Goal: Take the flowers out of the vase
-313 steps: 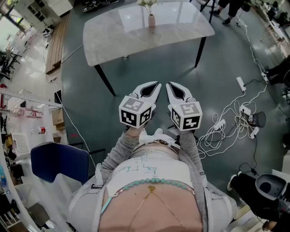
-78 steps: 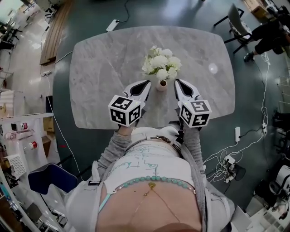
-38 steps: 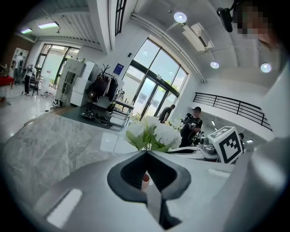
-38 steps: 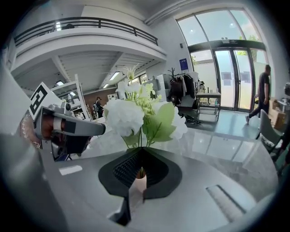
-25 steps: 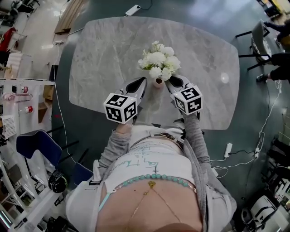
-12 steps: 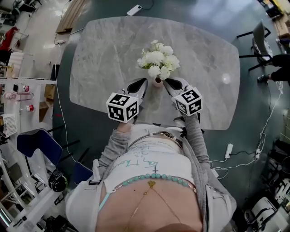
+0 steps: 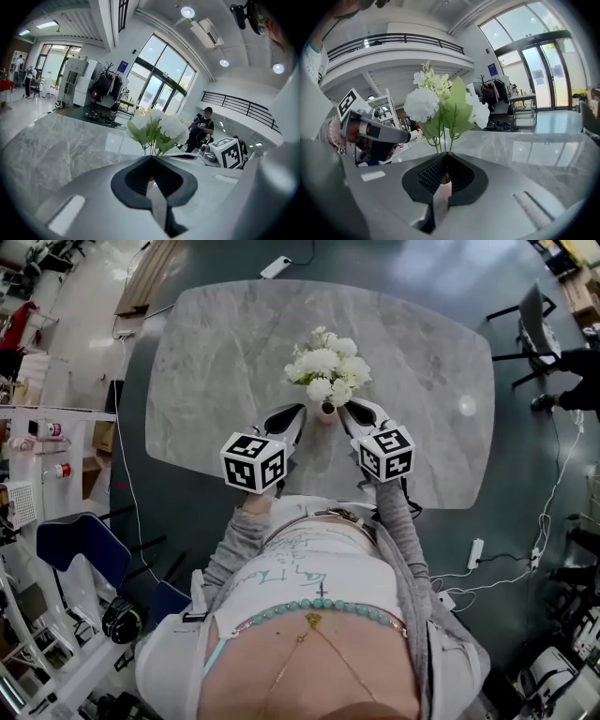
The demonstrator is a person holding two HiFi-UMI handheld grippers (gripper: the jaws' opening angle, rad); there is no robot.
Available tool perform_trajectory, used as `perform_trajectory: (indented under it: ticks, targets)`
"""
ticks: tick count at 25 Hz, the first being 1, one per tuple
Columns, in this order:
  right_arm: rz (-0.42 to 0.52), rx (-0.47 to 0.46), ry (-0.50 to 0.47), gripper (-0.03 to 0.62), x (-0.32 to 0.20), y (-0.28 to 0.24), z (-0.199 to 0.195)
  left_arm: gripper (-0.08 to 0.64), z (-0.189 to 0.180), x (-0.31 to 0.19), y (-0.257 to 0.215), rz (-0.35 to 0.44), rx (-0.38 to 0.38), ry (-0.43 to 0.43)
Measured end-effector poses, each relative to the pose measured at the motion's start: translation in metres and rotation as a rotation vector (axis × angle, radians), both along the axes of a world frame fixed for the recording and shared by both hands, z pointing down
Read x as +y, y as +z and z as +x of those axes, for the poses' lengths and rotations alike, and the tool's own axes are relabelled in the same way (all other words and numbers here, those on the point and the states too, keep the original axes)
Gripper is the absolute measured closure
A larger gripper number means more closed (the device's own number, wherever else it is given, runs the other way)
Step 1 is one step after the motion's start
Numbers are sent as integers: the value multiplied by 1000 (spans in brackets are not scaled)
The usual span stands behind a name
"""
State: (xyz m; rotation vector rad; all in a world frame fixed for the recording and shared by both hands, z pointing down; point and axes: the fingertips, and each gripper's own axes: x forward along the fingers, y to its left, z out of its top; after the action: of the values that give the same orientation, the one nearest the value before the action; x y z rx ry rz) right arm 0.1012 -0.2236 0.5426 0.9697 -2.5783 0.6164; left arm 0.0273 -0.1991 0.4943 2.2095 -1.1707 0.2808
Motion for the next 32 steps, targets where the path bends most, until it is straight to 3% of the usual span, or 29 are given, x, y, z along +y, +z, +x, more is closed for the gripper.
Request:
perform_trajectory:
  ticks: [10, 24, 32]
  targets:
    - [13, 40, -17, 448, 2, 1, -8, 560, 1, -8, -2, 7, 7, 39]
    - [-7, -16, 30, 371, -7, 3, -21, 560, -10, -12, -1, 8, 1, 75]
    - [8, -28, 72, 367, -16, 5, -25, 560, -23, -10, 1, 5, -6, 89]
